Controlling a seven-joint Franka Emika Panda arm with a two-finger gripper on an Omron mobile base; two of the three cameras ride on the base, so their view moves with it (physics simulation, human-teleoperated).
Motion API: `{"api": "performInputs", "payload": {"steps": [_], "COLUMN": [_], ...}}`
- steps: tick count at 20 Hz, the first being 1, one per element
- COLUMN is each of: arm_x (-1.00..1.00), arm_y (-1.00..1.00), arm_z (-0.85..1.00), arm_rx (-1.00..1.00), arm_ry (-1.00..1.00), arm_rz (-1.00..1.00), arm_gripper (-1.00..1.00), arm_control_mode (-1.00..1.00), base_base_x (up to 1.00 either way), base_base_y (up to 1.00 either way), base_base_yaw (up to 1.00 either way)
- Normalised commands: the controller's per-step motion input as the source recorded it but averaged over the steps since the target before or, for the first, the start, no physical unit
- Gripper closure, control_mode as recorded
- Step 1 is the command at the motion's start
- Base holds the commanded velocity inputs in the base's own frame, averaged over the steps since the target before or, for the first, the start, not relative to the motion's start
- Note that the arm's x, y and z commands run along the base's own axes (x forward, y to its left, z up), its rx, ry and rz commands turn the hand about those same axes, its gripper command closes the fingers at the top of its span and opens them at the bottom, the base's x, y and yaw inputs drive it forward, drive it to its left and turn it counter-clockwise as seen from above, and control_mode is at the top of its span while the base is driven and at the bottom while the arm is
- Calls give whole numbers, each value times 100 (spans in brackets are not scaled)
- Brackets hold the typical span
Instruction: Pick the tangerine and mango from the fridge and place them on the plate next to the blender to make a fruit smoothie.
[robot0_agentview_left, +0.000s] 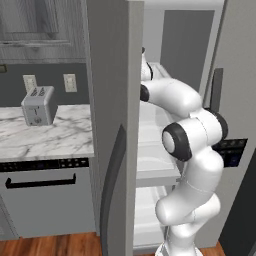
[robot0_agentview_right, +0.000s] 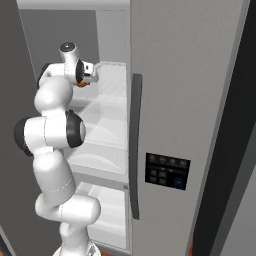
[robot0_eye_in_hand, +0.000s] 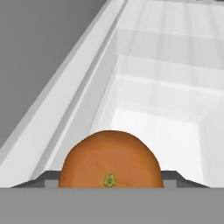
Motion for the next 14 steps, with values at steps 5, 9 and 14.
{"api": "performInputs", "payload": {"steps": [5, 9, 14], "arm_x": [-82, -100, -100], "arm_y": [-40, -52, -45], "arm_z": [0, 23, 60], "arm_rx": [4, 9, 9], "arm_ry": [-22, -30, -19], "arm_rz": [-12, -10, -9], "arm_gripper": [100, 100, 100], "arm_control_mode": [-100, -100, -100], "base_base_x": [0, 0, 0], "base_base_y": [0, 0, 0], "base_base_yaw": [0, 0, 0]}}
